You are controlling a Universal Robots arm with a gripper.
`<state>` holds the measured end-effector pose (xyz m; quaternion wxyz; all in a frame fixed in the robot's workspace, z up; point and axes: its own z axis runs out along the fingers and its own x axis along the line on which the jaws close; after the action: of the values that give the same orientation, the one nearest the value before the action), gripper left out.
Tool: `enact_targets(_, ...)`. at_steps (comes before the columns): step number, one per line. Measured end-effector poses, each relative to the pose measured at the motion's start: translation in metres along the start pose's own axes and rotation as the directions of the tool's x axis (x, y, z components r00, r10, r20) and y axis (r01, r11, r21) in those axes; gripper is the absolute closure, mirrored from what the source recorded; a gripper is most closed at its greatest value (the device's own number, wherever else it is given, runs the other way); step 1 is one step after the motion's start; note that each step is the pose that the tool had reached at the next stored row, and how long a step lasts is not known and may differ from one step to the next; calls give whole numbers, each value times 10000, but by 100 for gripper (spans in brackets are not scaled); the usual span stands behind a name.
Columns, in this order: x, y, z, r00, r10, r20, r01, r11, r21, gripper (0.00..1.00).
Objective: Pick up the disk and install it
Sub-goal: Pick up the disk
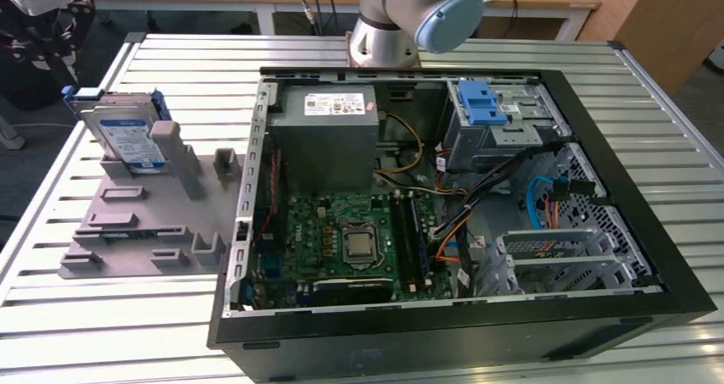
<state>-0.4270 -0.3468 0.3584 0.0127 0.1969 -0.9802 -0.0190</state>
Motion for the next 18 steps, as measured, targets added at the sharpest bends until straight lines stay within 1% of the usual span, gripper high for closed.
enact_targets(7,0,0,0,9987,-505,-21,505,9987,8,89)
enact_targets(13,0,0,0,9955,-951,-40,951,9955,15,89)
enact_targets(18,0,0,0,9917,-1285,-55,1285,9917,19,89)
